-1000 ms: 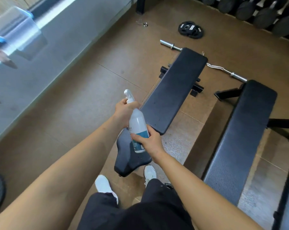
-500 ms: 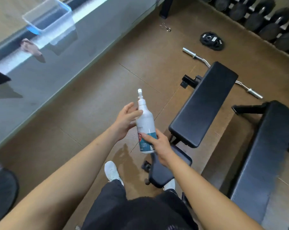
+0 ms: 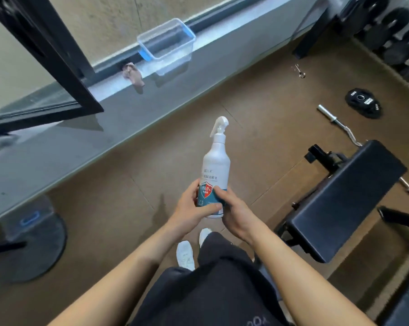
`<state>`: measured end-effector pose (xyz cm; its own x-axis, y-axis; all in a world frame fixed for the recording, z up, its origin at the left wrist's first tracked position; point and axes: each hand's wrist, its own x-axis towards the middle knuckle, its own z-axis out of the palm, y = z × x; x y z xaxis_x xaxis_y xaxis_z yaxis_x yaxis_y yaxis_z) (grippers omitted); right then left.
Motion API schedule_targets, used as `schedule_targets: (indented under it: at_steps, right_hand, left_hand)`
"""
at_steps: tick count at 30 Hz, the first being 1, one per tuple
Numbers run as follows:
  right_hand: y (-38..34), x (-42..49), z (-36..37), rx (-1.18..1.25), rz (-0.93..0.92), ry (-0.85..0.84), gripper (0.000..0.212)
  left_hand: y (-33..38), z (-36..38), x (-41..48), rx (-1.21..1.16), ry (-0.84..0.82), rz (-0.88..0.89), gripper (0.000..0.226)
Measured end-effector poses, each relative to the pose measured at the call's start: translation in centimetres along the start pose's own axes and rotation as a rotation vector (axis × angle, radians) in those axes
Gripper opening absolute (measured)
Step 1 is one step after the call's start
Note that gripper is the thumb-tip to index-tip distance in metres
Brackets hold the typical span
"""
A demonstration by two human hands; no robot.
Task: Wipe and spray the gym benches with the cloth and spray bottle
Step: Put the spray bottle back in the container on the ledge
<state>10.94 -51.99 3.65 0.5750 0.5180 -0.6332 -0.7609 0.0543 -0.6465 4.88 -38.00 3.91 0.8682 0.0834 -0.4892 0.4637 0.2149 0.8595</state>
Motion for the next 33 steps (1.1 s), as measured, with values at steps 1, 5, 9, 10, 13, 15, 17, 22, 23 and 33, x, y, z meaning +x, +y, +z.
schedule_targets:
  at_steps: [1,5,9,10,13,15,17,22,23,33]
  right_hand:
    - [-0.8,0.8,0.5,-0.091,-0.006,-0.018,0.055]
    - [-4.9,5.4,1.2,-0.361,-0.164,0.109,0.054]
    - [-11.6,12.1,1.2,-0.353,-0.308,0.270,0.062]
    - [-13.7,14.1,1.0,-0.337,-0.326,0.277,0.057]
    - [-19.9,20.2,0.3,-0.361,-0.324,0.250,0.029]
    - [-23.7,23.7,-0.2,-0.385,-0.285,0.247,0.023]
    - [-27.3,26.8,-0.5,-0.381,-0.231,0.225,0.022]
    - [-34.6,33.0,-0.4,-0.425,-0.118,0.145,0.017]
    - [-35.9,34.2,-0.2,-0.429,-0.119,0.134,0.017]
    - [-48.2,46.7,4.5,-0.601,-0.246,0.056,0.023]
  left_hand:
    - [0.5,-0.7,0.4,0.009,0.030,0.009,0.063]
    - [2.2,-3.5,2.9,0.040,0.084,-0.002,0.067]
    - [4.1,-6.2,7.8,0.172,0.113,-0.018,0.070]
    - [4.8,-6.8,9.4,0.205,0.123,-0.021,0.069]
    - [7.8,-8.2,14.2,0.308,0.137,-0.021,0.070]
    - [10.1,-8.9,17.2,0.394,0.148,-0.041,0.072]
    - [12.5,-9.7,20.1,0.462,0.175,-0.049,0.077]
    - [17.4,-11.7,26.4,0.807,0.262,0.047,0.090]
    - [18.2,-12.0,27.5,0.831,0.279,0.059,0.092]
    - [24.5,-16.7,41.0,0.711,0.396,0.162,0.092]
